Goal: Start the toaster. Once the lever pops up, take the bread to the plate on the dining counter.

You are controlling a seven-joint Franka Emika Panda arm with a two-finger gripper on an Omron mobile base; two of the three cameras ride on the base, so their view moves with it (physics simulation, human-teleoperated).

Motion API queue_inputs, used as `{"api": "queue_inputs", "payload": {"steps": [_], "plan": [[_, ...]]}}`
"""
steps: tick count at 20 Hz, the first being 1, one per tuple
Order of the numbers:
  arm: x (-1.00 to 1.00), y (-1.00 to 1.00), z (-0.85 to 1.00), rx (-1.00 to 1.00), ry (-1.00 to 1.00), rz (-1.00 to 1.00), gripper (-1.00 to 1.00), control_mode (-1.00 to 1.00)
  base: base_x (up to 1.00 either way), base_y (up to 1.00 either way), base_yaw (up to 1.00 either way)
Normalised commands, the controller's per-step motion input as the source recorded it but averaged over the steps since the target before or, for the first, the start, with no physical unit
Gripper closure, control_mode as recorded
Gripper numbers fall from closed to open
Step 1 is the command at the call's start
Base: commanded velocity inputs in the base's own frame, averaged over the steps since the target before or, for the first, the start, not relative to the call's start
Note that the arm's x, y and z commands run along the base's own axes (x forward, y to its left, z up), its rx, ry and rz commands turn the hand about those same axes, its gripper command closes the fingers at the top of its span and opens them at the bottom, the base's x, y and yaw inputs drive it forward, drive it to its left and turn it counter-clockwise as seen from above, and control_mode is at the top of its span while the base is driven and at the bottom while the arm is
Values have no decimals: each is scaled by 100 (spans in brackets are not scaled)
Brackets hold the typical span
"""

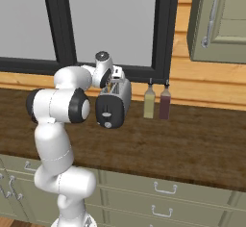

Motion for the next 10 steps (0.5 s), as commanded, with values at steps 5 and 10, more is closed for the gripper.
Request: {"api": "queue_inputs", "payload": {"steps": [5,10], "plan": [[0,0,0,0,0,0,100,-100,0,0,0],[0,0,0,0,-1,0,100,-100,0,0,0]]}}
